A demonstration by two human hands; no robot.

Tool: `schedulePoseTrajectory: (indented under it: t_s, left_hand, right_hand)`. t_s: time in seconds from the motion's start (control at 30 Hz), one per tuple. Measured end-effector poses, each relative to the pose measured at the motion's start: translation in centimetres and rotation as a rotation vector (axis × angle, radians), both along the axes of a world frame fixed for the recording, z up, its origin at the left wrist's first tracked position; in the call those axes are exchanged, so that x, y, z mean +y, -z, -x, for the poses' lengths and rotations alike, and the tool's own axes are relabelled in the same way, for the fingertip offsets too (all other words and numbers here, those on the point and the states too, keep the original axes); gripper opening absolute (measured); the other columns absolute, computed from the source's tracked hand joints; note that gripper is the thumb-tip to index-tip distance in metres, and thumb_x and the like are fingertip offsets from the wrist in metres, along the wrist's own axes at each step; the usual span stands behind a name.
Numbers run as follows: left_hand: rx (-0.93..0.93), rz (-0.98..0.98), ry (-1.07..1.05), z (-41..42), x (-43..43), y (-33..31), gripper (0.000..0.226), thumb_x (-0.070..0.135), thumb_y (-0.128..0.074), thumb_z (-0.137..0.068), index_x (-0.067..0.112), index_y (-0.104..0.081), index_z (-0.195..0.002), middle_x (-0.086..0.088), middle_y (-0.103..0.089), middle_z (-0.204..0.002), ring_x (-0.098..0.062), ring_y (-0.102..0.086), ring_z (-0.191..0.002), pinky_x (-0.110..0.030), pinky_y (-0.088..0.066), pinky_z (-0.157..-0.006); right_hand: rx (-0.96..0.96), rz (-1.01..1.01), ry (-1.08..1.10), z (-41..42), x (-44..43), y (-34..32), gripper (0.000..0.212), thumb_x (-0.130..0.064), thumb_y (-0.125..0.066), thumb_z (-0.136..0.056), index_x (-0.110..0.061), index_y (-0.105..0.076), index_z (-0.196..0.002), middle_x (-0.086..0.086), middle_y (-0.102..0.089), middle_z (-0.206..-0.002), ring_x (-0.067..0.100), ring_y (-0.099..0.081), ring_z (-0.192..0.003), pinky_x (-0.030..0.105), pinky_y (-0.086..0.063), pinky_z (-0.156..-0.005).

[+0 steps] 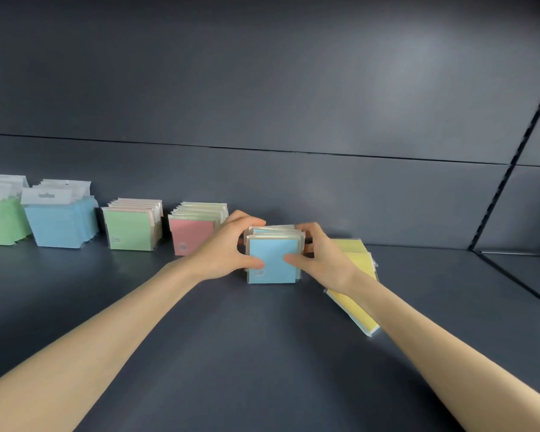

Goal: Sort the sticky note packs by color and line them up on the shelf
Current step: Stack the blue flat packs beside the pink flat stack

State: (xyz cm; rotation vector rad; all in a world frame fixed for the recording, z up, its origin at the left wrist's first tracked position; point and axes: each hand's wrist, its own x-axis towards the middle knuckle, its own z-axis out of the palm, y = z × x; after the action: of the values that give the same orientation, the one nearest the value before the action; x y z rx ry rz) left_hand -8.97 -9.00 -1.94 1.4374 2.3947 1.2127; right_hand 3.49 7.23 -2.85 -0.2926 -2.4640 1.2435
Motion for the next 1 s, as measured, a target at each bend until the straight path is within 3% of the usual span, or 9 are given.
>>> schedulePoseTrajectory:
  t_s: [0.1,0.17,0.27,0.33,0.47,0.57,0.73,0.87,1.0]
  left_hand:
    - [0.090,0.013,-0.006,0.5,0.1,-0.1,0.071,0.017,-0.081,-0.070,0.020,-0.048,-0.133,0.013,-0.043,-0.114,-0.009,-0.047,-0.108,-0.028,-0.042,-0.097]
    - [0.189,0.044,-0.019,0.7,0.1,-0.1,0.069,0.022,-0.079,-0.073,0.023,-0.047,-0.134,0.016,-0.041,-0.114,-0.008,-0.045,-0.108,-0.023,-0.038,-0.091]
    - [0.336,0.106,-0.058,1.3,0.2,-0.4,0.066,0.030,-0.074,-0.078,0.025,-0.044,-0.137,0.014,-0.042,-0.121,-0.017,-0.044,-0.112,-0.029,-0.038,-0.095]
    - [0.485,0.169,-0.092,1.8,0.4,-0.7,0.061,0.032,-0.069,-0.084,0.023,-0.042,-0.138,0.008,-0.044,-0.126,-0.021,-0.044,-0.113,-0.030,-0.033,-0.098]
    - [0.869,0.376,-0.149,2.7,1.3,-1.1,0.057,0.042,-0.054,-0.090,0.017,-0.036,-0.139,0.001,-0.043,-0.135,-0.020,-0.041,-0.122,-0.031,-0.024,-0.104]
    - [0.856,0.416,-0.144,3.6,1.5,-1.3,0.064,0.045,-0.053,-0.090,0.018,-0.030,-0.143,0.003,-0.037,-0.141,-0.019,-0.033,-0.130,-0.033,-0.017,-0.108]
    - [0.808,0.401,-0.091,4.3,1.2,-1.2,0.071,0.042,-0.059,-0.087,0.019,-0.027,-0.146,0.006,-0.032,-0.144,-0.016,-0.024,-0.134,-0.031,-0.012,-0.109]
    - [0.876,0.415,-0.128,4.5,1.8,-1.1,0.067,0.042,-0.058,-0.088,0.015,-0.030,-0.142,0.001,-0.035,-0.139,-0.020,-0.031,-0.129,-0.033,-0.015,-0.107]
    - [0.939,0.438,-0.153,4.5,2.2,-0.9,0.067,0.039,-0.056,-0.089,0.014,-0.027,-0.143,0.000,-0.036,-0.140,-0.021,-0.034,-0.129,-0.036,-0.012,-0.111]
  right_hand:
    - [-0.055,-0.133,-0.053,0.3,-0.2,-0.2,0.081,-0.015,-0.057,-0.093,-0.020,-0.001,-0.151,-0.005,-0.022,-0.152,0.013,-0.029,-0.138,0.030,-0.029,-0.113]
    - [-0.088,-0.234,-0.065,0.7,-0.3,-0.7,0.072,-0.015,-0.053,-0.095,-0.018,-0.009,-0.151,-0.003,-0.024,-0.150,0.016,-0.036,-0.132,0.023,-0.034,-0.105]
    - [-0.098,-0.351,-0.028,1.8,-0.3,-1.2,0.058,-0.015,-0.052,-0.095,-0.015,-0.025,-0.147,0.003,-0.032,-0.141,0.015,-0.044,-0.106,0.019,-0.038,-0.088]
    - [-0.090,-0.383,-0.007,2.8,-0.3,-1.2,0.055,-0.015,-0.052,-0.095,-0.015,-0.028,-0.145,0.004,-0.035,-0.138,0.018,-0.045,-0.107,0.022,-0.039,-0.091]
    - [-0.168,-0.458,0.084,4.5,-0.1,-0.8,0.058,-0.025,-0.048,-0.096,-0.026,-0.021,-0.148,0.004,-0.030,-0.140,0.027,-0.035,-0.124,0.042,-0.036,-0.106]
    - [-0.159,-0.450,0.118,5.1,0.0,-1.0,0.060,-0.025,-0.051,-0.095,-0.024,-0.022,-0.148,0.006,-0.031,-0.138,0.029,-0.040,-0.122,0.042,-0.039,-0.105]
    - [-0.157,-0.428,0.087,5.3,0.2,-1.0,0.072,-0.013,-0.062,-0.086,-0.019,-0.023,-0.148,0.004,-0.030,-0.136,0.019,-0.047,-0.101,0.022,-0.043,-0.090]
    - [-0.134,-0.385,0.160,5.9,0.1,-0.7,0.074,-0.007,-0.064,-0.083,-0.017,-0.026,-0.146,0.007,-0.035,-0.135,0.029,-0.053,-0.110,0.035,-0.045,-0.098]
    - [-0.134,-0.387,0.286,6.6,0.1,-0.4,0.066,-0.008,-0.065,-0.081,-0.014,-0.031,-0.137,0.012,-0.057,-0.118,0.034,-0.058,-0.100,0.044,-0.051,-0.088]
